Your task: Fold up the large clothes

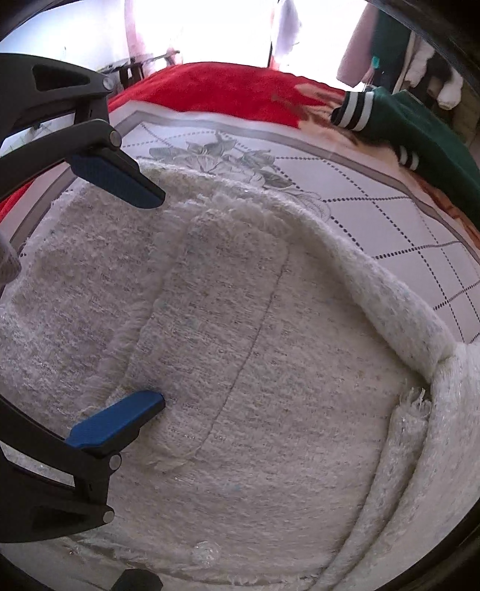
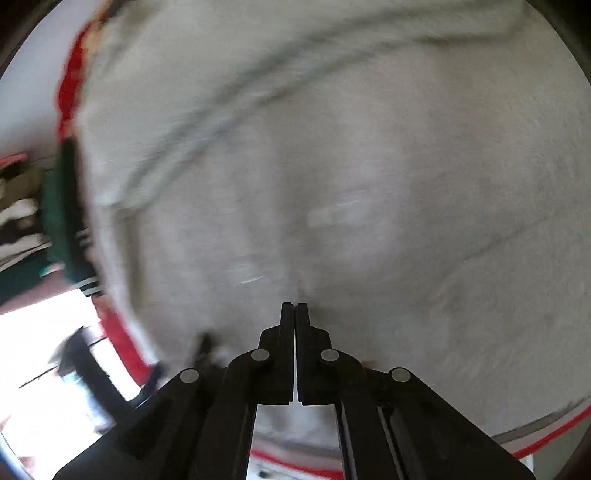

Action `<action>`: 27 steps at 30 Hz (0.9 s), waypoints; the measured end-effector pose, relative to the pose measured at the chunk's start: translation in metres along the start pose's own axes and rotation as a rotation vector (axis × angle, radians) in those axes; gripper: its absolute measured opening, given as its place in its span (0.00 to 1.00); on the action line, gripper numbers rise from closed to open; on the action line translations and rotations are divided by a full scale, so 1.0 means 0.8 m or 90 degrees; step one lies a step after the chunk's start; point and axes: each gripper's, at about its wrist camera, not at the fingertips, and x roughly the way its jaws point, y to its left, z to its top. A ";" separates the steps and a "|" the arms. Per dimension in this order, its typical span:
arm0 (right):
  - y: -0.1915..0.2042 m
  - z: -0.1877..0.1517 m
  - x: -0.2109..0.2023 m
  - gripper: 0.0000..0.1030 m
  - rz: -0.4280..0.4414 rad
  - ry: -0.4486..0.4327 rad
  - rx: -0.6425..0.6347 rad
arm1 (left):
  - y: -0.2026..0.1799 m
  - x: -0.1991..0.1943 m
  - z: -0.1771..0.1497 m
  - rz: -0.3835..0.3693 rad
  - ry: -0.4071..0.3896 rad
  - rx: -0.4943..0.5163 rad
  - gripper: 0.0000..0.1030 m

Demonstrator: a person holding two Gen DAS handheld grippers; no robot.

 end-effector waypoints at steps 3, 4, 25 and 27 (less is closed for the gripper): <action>0.023 -0.009 0.012 0.00 -0.015 0.011 -0.050 | 0.006 0.001 0.004 -0.004 -0.001 0.014 0.99; 0.017 -0.006 0.026 0.01 -0.038 0.045 -0.047 | 0.010 -0.003 0.007 -0.006 -0.002 0.016 0.99; 0.124 0.296 -0.095 0.50 0.210 -0.050 -0.063 | -0.105 -0.081 0.349 -0.019 -0.140 0.030 1.00; 0.121 0.324 -0.076 0.49 0.178 -0.031 -0.067 | -0.121 -0.071 0.358 -0.006 -0.139 0.042 1.00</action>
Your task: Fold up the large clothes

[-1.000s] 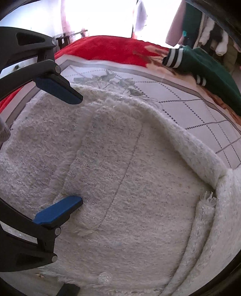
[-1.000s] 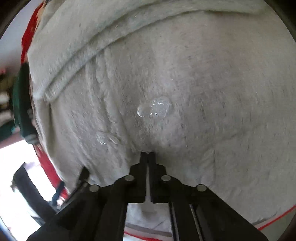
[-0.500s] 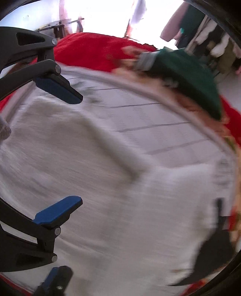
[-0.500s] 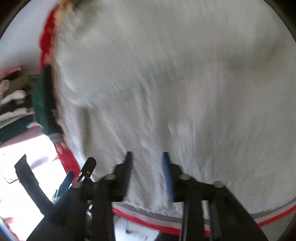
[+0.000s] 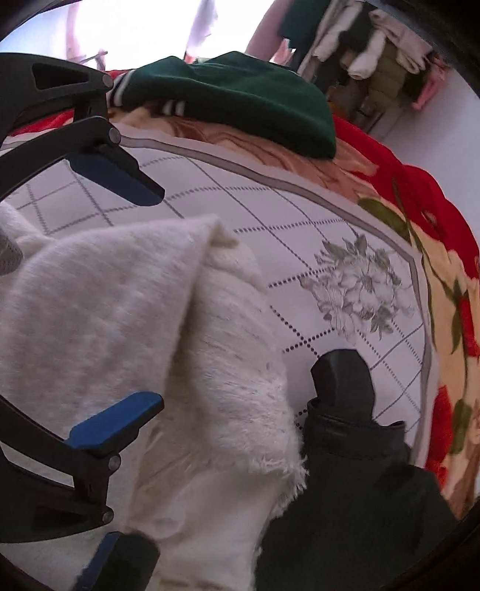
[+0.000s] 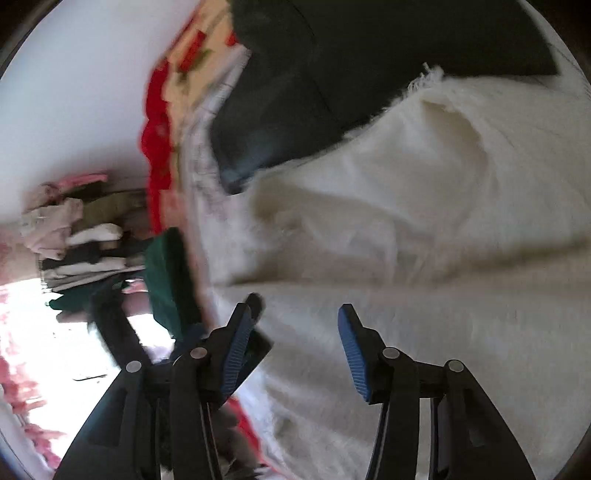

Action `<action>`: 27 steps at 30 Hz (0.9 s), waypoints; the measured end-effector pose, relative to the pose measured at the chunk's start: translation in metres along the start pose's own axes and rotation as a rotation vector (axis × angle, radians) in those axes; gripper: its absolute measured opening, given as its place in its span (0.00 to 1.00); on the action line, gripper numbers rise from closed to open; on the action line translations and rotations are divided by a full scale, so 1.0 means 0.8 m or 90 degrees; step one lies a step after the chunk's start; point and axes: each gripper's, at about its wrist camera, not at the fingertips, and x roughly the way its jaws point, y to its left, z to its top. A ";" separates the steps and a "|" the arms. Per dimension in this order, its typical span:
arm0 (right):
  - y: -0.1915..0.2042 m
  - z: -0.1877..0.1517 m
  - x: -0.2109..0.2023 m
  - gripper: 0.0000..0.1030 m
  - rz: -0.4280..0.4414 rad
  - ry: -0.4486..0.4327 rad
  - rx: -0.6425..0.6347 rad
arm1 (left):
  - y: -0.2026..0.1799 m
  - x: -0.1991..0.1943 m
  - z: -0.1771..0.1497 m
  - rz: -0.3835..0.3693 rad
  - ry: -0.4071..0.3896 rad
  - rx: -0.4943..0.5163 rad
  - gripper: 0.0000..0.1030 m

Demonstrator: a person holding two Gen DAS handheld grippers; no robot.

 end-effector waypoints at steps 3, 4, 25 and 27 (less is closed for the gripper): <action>-0.012 0.021 0.033 0.49 -0.058 0.029 -0.013 | -0.010 0.025 0.000 0.008 0.021 0.008 1.00; -0.016 0.026 0.042 0.49 -0.076 0.037 -0.021 | -0.012 0.031 -0.002 0.010 0.027 0.006 1.00; 0.061 0.027 0.067 0.05 -0.168 -0.046 -0.189 | 0.038 0.014 -0.003 -0.003 0.007 -0.062 1.00; 0.065 0.034 0.052 0.05 -0.169 -0.068 -0.183 | 0.043 0.013 -0.001 -0.008 0.006 -0.067 1.00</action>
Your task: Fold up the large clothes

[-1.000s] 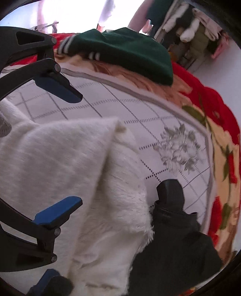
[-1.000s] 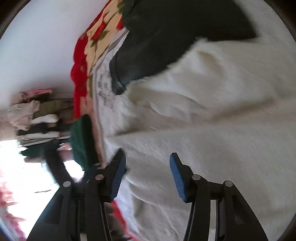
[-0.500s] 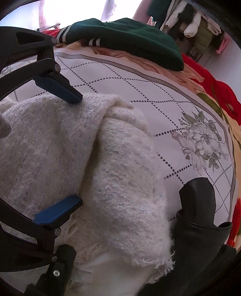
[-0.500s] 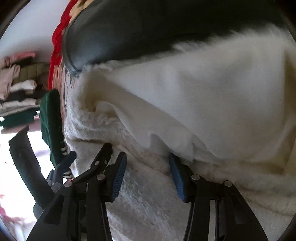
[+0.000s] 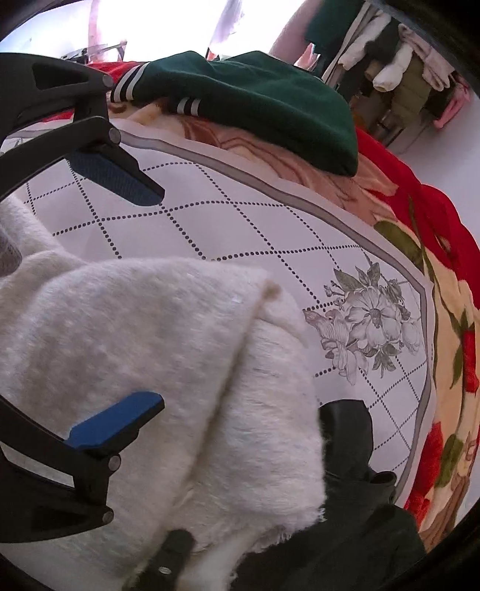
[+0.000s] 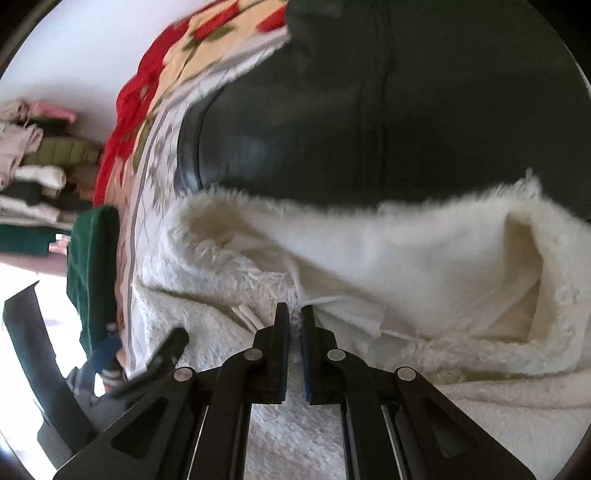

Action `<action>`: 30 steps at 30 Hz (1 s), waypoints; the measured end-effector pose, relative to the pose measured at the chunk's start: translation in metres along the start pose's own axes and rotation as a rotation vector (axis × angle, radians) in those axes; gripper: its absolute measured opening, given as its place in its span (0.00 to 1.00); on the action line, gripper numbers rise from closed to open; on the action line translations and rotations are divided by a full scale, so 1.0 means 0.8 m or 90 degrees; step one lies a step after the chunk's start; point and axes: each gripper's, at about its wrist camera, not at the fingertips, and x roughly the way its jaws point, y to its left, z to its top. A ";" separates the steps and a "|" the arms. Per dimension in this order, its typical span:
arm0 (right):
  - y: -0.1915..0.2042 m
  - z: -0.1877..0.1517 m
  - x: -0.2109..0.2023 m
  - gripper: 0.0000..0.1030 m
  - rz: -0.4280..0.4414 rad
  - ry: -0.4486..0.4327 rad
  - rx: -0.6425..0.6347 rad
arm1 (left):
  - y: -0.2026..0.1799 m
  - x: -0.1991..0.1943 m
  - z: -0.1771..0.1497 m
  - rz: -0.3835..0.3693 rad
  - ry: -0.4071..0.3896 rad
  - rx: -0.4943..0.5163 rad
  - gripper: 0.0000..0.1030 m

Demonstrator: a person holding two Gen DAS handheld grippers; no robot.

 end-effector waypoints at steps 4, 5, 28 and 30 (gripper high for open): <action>-0.020 0.027 0.028 0.10 0.013 0.084 0.025 | -0.010 -0.003 -0.002 0.010 0.003 0.004 1.00; -0.032 0.029 0.031 0.20 0.018 0.110 0.044 | -0.013 -0.007 -0.004 0.005 0.009 0.004 1.00; -0.141 -0.014 -0.042 0.48 -0.050 0.063 0.280 | -0.108 0.007 -0.015 0.021 -0.017 0.083 1.00; -0.156 -0.004 -0.036 0.48 -0.030 0.031 0.291 | -0.109 0.007 -0.016 0.017 -0.014 0.079 1.00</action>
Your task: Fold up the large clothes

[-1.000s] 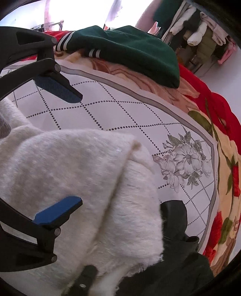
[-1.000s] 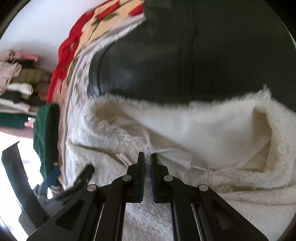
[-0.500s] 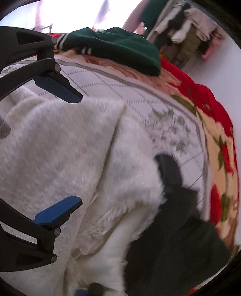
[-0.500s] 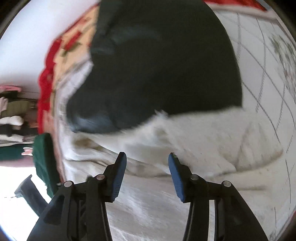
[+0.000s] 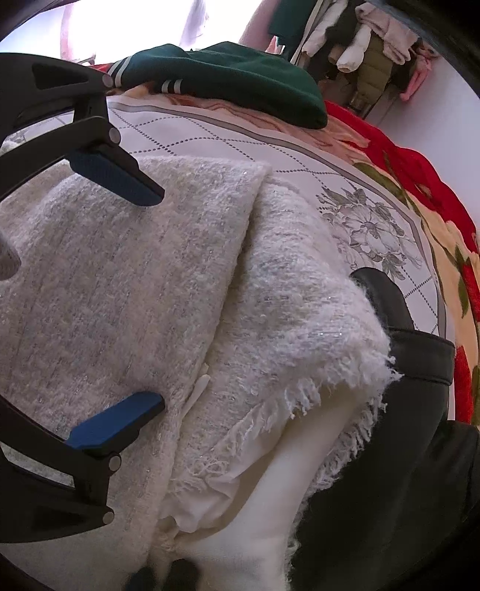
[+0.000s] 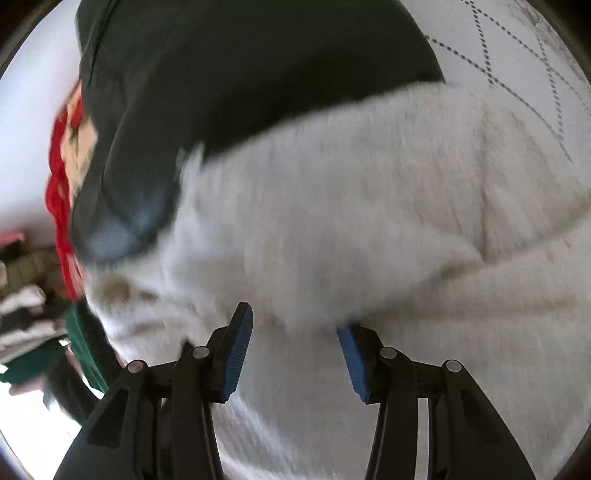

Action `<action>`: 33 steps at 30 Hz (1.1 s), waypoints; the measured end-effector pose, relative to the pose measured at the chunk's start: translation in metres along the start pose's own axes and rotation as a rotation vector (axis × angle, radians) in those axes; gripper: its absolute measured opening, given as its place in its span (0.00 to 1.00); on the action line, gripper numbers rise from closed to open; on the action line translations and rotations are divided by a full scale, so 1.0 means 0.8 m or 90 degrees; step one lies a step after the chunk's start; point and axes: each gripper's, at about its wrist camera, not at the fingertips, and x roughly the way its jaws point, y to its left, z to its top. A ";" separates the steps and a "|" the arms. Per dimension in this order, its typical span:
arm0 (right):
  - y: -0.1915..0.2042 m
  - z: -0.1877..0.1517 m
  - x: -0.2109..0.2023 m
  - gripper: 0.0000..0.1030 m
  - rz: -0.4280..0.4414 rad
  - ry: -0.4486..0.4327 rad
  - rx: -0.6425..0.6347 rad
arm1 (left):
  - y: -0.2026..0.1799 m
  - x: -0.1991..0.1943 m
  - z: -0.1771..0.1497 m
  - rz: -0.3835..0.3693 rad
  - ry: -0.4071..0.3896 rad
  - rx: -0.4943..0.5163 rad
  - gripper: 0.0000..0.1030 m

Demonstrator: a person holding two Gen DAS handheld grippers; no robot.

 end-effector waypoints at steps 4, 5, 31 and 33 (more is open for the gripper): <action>-0.009 0.014 0.013 0.09 -0.033 -0.025 0.001 | 0.001 0.001 -0.002 -0.007 0.000 -0.004 1.00; -0.011 0.014 0.011 0.06 -0.032 -0.030 0.002 | 0.002 0.001 -0.002 -0.009 0.000 -0.006 1.00; -0.045 -0.160 -0.069 0.50 -0.100 -0.057 -0.152 | 0.136 -0.064 -0.142 -0.016 0.047 -0.078 1.00; -0.072 -0.207 -0.065 0.50 -0.130 -0.065 -0.120 | 0.162 -0.067 -0.197 -0.007 0.088 -0.085 1.00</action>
